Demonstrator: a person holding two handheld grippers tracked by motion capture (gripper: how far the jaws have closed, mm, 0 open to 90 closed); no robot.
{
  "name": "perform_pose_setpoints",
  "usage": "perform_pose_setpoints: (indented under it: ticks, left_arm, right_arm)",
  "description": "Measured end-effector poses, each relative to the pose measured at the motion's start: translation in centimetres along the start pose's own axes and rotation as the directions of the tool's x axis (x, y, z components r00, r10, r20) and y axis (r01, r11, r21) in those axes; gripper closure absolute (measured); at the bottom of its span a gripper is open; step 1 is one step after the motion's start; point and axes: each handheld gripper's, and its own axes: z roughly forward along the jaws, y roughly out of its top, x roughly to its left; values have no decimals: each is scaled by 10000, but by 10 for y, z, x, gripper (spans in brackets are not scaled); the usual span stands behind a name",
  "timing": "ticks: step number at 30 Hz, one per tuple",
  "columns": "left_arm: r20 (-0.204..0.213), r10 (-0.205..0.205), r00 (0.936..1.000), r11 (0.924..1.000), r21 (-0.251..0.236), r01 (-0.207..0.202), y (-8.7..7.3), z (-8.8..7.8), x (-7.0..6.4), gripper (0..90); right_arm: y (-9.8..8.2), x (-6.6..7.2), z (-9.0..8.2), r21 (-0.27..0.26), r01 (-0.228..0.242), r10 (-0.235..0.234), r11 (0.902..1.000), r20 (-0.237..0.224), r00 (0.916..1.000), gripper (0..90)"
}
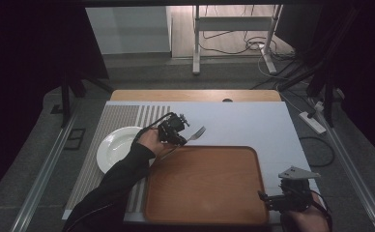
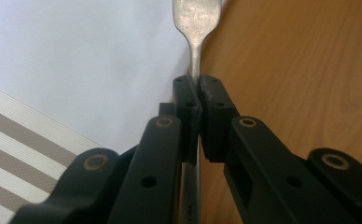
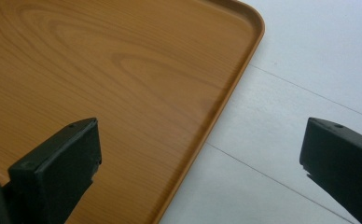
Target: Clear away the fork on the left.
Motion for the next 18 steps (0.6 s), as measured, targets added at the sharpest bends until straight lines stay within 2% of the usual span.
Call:
perform_pose_setpoints:
  ticks: [7,18]
  left_arm:
    - [162,-478,9987,9989,34,478,-19,0,-13,862]
    - [433,-1243,9913,9922,44,1243,-49,-4,-32,862]
  right_arm:
    - [-1,-1,-1,-156,-125,125,9998,-18,9999,0]
    - [-2,-1,-4,-431,-112,110,9990,-31,9999,0]
